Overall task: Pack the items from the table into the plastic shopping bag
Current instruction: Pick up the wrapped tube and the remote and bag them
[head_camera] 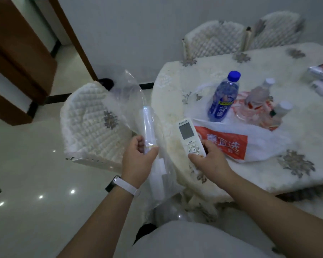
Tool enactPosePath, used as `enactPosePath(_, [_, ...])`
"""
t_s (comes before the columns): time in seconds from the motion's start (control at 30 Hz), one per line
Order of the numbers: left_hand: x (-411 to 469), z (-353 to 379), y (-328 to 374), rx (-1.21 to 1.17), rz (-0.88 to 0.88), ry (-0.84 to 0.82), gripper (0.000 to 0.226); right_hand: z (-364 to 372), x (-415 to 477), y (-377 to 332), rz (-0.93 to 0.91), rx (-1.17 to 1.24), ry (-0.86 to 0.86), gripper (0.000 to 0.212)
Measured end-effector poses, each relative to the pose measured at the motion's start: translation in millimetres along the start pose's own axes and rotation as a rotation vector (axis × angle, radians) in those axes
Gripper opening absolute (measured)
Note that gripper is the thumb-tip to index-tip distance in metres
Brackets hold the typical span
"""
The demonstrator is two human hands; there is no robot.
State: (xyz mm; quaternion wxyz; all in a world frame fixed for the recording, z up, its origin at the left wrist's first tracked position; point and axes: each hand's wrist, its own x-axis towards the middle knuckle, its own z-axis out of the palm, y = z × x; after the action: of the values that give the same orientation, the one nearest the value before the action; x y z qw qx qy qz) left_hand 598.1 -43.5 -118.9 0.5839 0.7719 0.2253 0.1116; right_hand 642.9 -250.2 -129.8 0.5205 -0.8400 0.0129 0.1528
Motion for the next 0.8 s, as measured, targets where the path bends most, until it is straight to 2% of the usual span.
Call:
enactPosePath(0.3, [124, 14, 32, -0.089, 0.188, -0.365, 0.028, 10, 26, -36, 0.132, 0.013, 0.406, 0.029])
enactPosePath(0.57, [168, 81, 84, -0.201, 0.345, -0.612, 0.037, -12, 2, -26, 0.245, 0.07, 0.694, 0.029])
enactPosePath(0.8, [171, 144, 118, -0.164, 0.487, -0.653, 0.039, -58, 30, -13, 0.223, 0.153, 0.796, 0.026])
